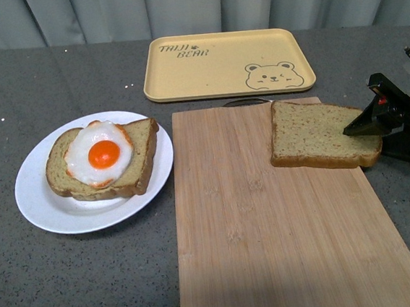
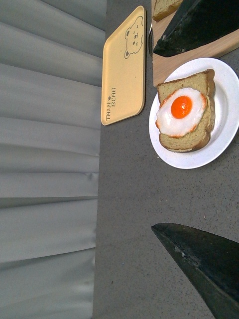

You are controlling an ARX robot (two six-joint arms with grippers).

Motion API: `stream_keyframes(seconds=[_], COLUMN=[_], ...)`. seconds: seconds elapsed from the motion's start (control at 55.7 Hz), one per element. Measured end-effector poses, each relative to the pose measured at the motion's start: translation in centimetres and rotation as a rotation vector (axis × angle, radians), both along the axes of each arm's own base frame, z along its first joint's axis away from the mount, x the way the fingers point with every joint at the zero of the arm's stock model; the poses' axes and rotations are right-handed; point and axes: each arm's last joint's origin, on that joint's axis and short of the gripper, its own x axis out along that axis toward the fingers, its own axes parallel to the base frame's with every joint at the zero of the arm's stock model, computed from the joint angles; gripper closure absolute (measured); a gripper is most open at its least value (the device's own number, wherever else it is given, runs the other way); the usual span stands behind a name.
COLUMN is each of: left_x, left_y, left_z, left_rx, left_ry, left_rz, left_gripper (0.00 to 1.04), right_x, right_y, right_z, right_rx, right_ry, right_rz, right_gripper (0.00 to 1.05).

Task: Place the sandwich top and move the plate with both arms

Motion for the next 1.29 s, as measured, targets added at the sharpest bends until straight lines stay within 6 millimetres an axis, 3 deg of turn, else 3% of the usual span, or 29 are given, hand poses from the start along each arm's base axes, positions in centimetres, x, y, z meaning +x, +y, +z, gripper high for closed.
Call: stream_keyframes(seconds=[0.18, 0.305, 0.431, 0.521, 0.754, 1.096, 1.186, 1.293], left_x=[0.0, 0.0, 0.0, 0.0, 0.0, 0.0, 0.0, 0.0], left_y=[0.0, 0.0, 0.0, 0.0, 0.0, 0.0, 0.0, 0.0], left_z=[0.0, 0.0, 0.0, 0.0, 0.0, 0.0, 0.0, 0.0], left_rx=[0.000, 0.000, 0.000, 0.000, 0.000, 0.000, 0.000, 0.000], left_ry=[0.000, 0.000, 0.000, 0.000, 0.000, 0.000, 0.000, 0.000], left_rz=[0.000, 0.000, 0.000, 0.000, 0.000, 0.000, 0.000, 0.000], left_gripper=[0.07, 0.07, 0.07, 0.07, 0.07, 0.07, 0.07, 0.07], right_x=[-0.5, -0.9, -0.8, -0.8, -0.7, -0.7, -0.7, -0.9], right_y=[0.5, 1.5, 4.2, 7.0, 14.5, 23.0, 24.5, 25.0], right_z=[1.5, 3.8, 7.0, 7.8, 6.5, 3.3, 2.6, 1.8], right_rx=[0.033, 0.116, 0.208, 0.252, 0.358, 0.439, 0.427, 0.395], right_ry=[-0.075, -0.190, -0.319, -0.342, -0.339, -0.211, -0.167, -0.128], right_rz=[-0.004, 0.019, 0.094, 0.146, 0.182, 0.225, 0.226, 0.215], right_gripper=[1.01, 1.02, 1.02, 1.02, 1.02, 1.02, 1.02, 1.02])
